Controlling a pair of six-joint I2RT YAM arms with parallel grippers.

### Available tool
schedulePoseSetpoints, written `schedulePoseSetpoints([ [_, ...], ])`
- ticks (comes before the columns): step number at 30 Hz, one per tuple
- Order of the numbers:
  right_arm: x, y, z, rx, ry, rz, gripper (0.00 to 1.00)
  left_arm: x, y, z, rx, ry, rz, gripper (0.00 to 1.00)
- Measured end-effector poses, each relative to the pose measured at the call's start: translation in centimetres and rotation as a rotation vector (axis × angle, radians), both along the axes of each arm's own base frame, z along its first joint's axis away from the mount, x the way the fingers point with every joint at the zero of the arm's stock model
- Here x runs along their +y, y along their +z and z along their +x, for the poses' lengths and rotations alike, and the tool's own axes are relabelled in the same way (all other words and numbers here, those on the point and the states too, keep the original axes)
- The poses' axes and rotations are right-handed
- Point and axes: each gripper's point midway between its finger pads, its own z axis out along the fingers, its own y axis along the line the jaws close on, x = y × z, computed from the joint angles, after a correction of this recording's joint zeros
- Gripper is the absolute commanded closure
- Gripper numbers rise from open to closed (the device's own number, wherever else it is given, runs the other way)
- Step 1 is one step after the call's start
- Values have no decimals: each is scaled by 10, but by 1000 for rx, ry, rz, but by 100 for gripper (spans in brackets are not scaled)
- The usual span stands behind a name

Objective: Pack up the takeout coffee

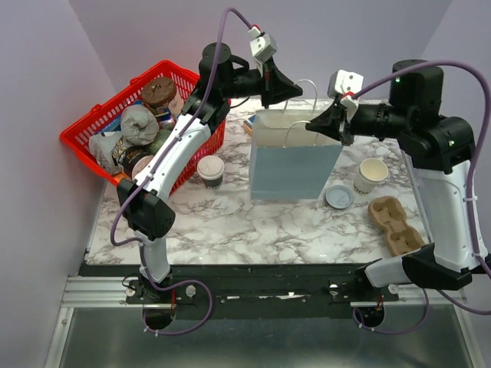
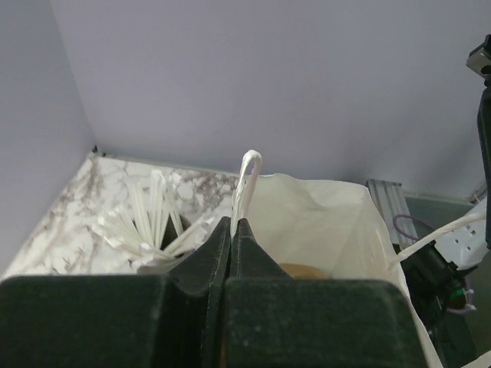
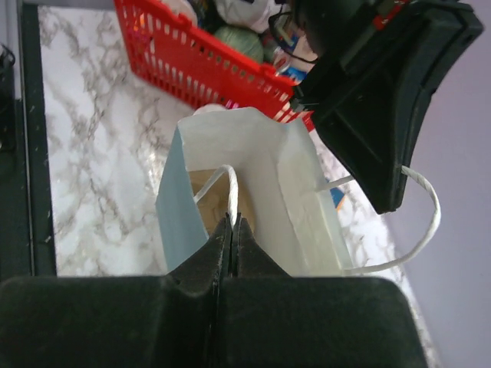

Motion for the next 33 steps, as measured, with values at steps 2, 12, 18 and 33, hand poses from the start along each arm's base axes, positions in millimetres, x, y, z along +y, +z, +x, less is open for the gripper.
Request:
schedulePoseSetpoints([
  [2,-2,16,-3,-40,-7,22,100,4,21,-2,-43,10,-31,100],
  [12,-2,27,-5,-52,-17,49,100,11,53,-5,-93,28,-81,100],
  [18,0,13,0,-15,-18,32,90,11,48,-3,-77,31,-75,71],
  [33,-2,-28,25,81,-111,-17,9,23,0,44,-7,216,3,17],
])
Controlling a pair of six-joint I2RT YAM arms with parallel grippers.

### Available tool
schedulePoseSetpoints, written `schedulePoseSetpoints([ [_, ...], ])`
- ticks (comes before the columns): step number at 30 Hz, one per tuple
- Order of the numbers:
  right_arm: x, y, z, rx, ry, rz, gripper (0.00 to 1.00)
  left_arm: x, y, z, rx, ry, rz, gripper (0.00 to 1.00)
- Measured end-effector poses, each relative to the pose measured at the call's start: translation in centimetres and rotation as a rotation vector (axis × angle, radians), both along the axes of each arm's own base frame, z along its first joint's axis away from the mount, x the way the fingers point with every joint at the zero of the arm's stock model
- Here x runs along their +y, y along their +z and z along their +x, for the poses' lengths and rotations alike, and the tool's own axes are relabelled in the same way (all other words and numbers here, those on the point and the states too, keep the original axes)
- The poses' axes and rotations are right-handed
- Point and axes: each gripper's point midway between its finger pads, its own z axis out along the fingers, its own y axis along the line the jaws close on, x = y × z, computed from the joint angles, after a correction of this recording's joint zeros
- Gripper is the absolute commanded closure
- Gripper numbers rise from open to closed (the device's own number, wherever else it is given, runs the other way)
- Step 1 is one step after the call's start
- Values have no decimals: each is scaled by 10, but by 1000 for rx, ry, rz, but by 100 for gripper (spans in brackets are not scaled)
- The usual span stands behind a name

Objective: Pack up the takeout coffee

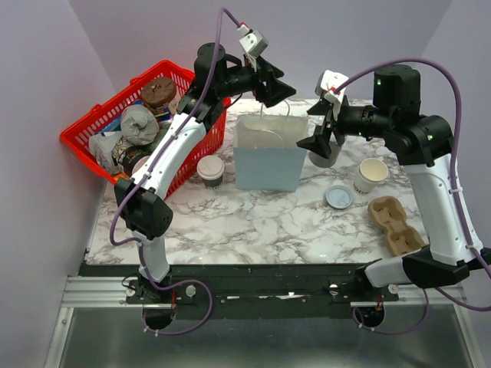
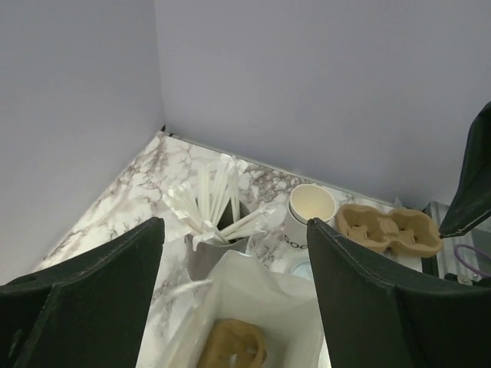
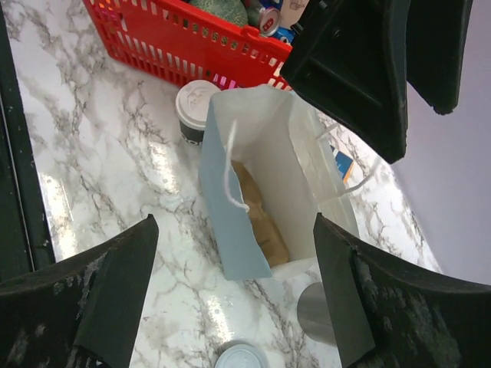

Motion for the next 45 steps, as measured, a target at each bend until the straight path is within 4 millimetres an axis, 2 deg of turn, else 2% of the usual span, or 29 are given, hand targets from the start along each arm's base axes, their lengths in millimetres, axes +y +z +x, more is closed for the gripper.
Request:
schedulePoseSetpoints([
  [4,1,1,2,-10,0,2,9,11,4,6,-17,37,-6,17],
  [6,2,-5,5,-7,1,-4,9,18,5,7,-22,53,-11,17],
  [12,9,-51,25,56,20,-70,9,51,11,15,-36,128,-16,18],
  [20,23,-113,58,92,104,-184,10,112,-15,11,26,258,37,18],
  [23,29,-128,65,83,144,-217,20,123,-23,1,38,275,51,19],
  [24,32,-134,66,80,160,-229,28,126,-27,-1,45,280,56,18],
  [26,38,-143,67,71,196,-251,37,130,-31,-7,54,287,64,18],
  [28,44,-154,66,63,237,-276,55,133,-36,-11,62,293,73,19],
  [30,47,-165,60,64,274,-301,71,136,-41,-14,74,300,82,19],
  [32,49,-177,51,69,303,-327,79,138,-44,-15,82,303,88,19],
  [34,50,-188,42,64,326,-350,93,138,-47,-15,86,306,92,19],
  [35,49,-192,35,55,335,-361,96,139,-48,-15,88,307,93,19],
  [37,46,-201,17,25,353,-385,99,139,-51,-15,93,309,97,19],
  [41,39,-209,-31,-107,406,-431,99,140,-62,-15,113,311,107,19],
  [45,34,-226,-64,-233,457,-464,99,141,-80,-17,148,309,122,20],
])
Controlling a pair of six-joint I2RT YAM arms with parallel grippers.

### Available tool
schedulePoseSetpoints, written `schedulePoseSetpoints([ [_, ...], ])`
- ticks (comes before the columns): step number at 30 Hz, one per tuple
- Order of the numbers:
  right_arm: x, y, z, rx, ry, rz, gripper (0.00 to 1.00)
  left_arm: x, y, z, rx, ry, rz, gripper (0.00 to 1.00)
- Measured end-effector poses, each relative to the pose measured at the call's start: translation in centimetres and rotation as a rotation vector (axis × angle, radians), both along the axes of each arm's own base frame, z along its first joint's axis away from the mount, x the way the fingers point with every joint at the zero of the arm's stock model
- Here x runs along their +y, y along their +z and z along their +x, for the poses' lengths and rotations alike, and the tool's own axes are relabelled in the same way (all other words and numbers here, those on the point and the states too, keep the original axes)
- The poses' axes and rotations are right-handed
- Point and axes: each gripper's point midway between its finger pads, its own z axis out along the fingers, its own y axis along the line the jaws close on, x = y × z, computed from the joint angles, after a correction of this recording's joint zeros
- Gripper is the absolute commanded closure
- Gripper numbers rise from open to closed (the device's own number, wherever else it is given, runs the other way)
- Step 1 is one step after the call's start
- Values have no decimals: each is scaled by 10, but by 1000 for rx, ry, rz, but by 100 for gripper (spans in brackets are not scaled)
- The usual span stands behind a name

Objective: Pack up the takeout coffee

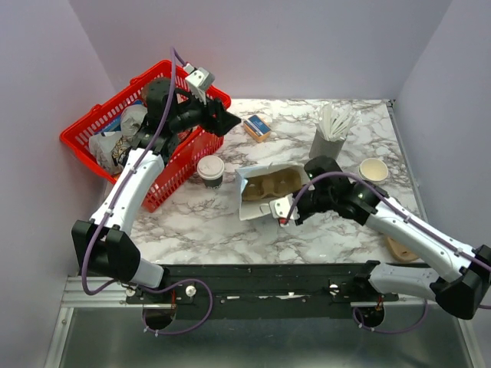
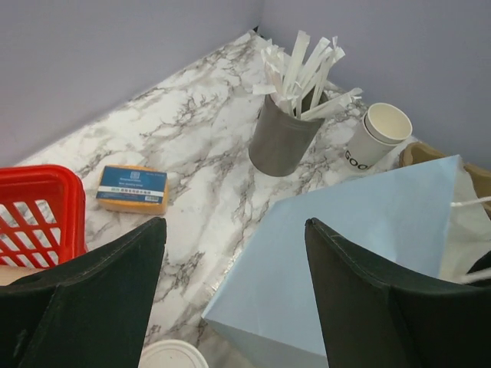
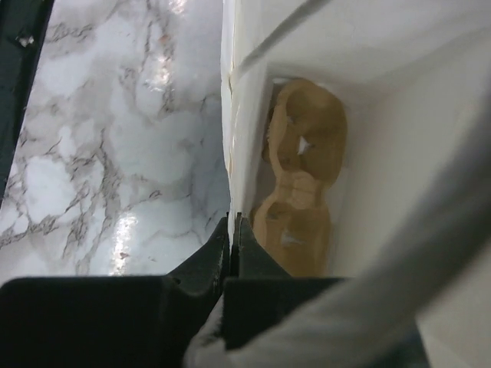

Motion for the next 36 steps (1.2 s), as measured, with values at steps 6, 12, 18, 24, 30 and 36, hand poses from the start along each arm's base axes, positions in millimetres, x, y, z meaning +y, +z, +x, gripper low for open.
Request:
schedulePoseSetpoints([
  [6,-10,-17,-23,-88,54,-32,99,1,-28,-9,59,-12,13,20],
  [12,-13,-6,-31,-137,66,-12,99,3,-42,-23,81,-26,23,20],
  [18,-19,-1,-36,-138,62,-8,99,6,-49,-33,76,-39,52,20],
  [24,-20,4,-38,-93,27,-4,99,-6,-36,-51,70,-148,19,19],
  [30,-12,18,-32,-80,1,21,100,-38,-3,-77,16,-338,-5,18],
  [36,-12,19,-25,-72,-23,21,99,-66,-8,-94,-17,-460,52,19],
])
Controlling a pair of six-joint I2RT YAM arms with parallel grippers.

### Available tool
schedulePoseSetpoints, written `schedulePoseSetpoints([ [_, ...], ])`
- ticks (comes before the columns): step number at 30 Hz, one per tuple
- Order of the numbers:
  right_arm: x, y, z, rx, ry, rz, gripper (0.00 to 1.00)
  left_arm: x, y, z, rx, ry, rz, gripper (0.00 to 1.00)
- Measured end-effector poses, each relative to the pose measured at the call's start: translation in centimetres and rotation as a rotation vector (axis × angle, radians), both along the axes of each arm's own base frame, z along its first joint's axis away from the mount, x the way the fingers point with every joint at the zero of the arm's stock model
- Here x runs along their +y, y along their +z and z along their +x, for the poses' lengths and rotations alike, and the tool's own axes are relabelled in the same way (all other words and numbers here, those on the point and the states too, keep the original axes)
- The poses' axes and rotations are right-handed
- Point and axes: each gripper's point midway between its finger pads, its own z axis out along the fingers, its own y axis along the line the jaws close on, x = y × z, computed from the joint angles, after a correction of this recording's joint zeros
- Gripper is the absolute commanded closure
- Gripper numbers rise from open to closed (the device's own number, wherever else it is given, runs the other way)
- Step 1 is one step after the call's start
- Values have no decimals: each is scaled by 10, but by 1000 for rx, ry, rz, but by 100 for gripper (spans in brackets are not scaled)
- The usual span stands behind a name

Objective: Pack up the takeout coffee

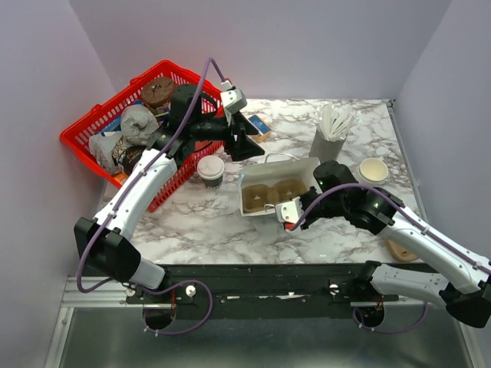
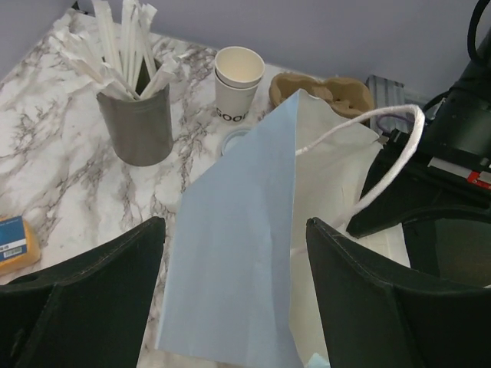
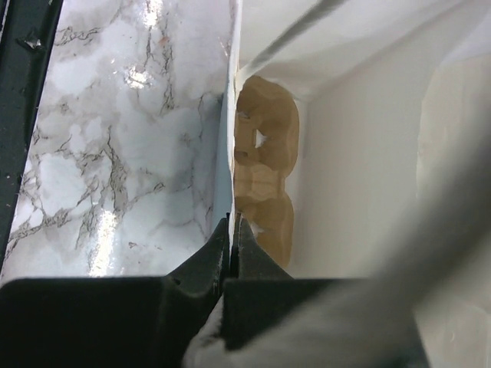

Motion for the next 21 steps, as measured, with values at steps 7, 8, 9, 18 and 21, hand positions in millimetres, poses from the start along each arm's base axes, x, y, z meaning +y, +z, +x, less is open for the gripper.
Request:
schedulePoseSetpoints([
  [7,-2,2,9,19,-35,9,100,-16,-19,8,12,-44,54,21],
  [8,-3,3,10,25,-37,10,99,-15,-20,9,9,-37,60,20],
  [9,-2,3,10,28,-37,10,99,-15,-21,10,4,-32,64,20],
  [18,2,2,9,71,-33,5,99,-20,-29,7,-51,-67,102,24],
  [21,3,2,11,87,-37,2,99,-36,-29,9,-71,-105,103,39],
])
